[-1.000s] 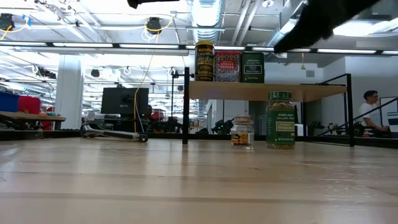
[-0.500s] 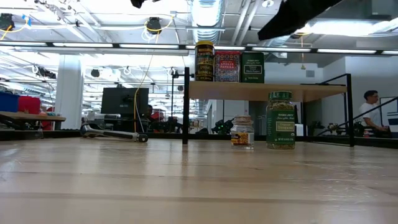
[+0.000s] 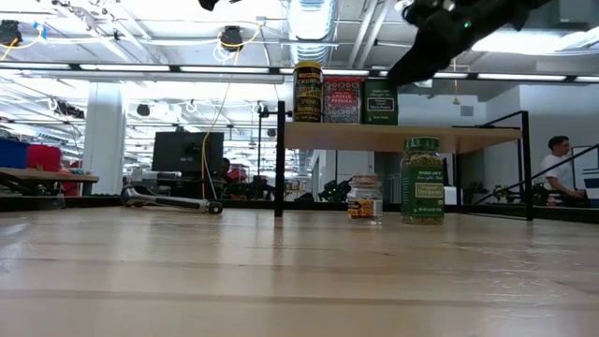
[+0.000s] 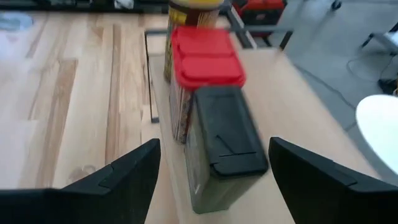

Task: Shelf spices
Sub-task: Remove the black seasoning can from the shelf

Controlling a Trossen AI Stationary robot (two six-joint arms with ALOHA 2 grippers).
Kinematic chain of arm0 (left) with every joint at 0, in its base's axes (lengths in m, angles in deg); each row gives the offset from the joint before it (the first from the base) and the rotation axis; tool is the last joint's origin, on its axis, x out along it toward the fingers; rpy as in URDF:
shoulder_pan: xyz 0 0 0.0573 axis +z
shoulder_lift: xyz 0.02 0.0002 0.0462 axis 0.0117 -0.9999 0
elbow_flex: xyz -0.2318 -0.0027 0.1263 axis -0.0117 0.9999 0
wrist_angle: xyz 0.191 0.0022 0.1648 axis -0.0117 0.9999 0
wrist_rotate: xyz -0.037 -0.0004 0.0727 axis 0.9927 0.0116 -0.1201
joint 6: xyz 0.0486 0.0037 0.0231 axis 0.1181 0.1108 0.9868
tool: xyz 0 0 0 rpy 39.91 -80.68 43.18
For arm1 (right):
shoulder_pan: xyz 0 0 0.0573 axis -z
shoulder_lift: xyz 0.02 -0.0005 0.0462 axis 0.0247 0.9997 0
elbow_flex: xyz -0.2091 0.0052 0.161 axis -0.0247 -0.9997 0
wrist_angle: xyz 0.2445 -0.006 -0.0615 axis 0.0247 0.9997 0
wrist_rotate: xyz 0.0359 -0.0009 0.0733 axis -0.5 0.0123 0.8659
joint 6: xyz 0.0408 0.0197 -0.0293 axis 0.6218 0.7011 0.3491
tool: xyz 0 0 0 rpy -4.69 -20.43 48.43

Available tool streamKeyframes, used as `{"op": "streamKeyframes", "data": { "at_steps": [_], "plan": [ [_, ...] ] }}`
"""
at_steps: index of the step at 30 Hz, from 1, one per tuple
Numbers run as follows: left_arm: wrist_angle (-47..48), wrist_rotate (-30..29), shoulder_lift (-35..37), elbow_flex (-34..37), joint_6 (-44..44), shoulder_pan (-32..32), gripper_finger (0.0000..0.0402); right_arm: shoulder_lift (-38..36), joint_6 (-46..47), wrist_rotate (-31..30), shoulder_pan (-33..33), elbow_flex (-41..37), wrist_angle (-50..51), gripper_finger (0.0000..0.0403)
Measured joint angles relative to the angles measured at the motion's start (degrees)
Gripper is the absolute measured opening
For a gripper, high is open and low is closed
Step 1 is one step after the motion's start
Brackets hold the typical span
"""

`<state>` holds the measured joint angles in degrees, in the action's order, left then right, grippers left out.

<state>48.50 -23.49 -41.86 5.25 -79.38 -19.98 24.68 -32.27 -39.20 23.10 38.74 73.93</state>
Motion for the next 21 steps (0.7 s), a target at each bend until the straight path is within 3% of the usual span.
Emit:
{"op": "streamKeyframes", "data": {
  "at_steps": [11,15,21],
  "plan": [
    [-6.4,0.1,0.0,0.0,14.4,0.3,0.0201,2.9,2.2,-0.6,0.0,-0.1,-1.5,0.0287],
    [-8.1,0.1,0.0,0.0,17.0,1.4,0.0201,2.9,2.5,-0.8,0.0,-0.1,-1.5,0.0245],
    [-8.0,0.1,0.0,0.0,15.1,2.1,0.0201,2.9,3.7,-0.8,0.0,-0.1,-1.4,0.0145]
  ]
}}
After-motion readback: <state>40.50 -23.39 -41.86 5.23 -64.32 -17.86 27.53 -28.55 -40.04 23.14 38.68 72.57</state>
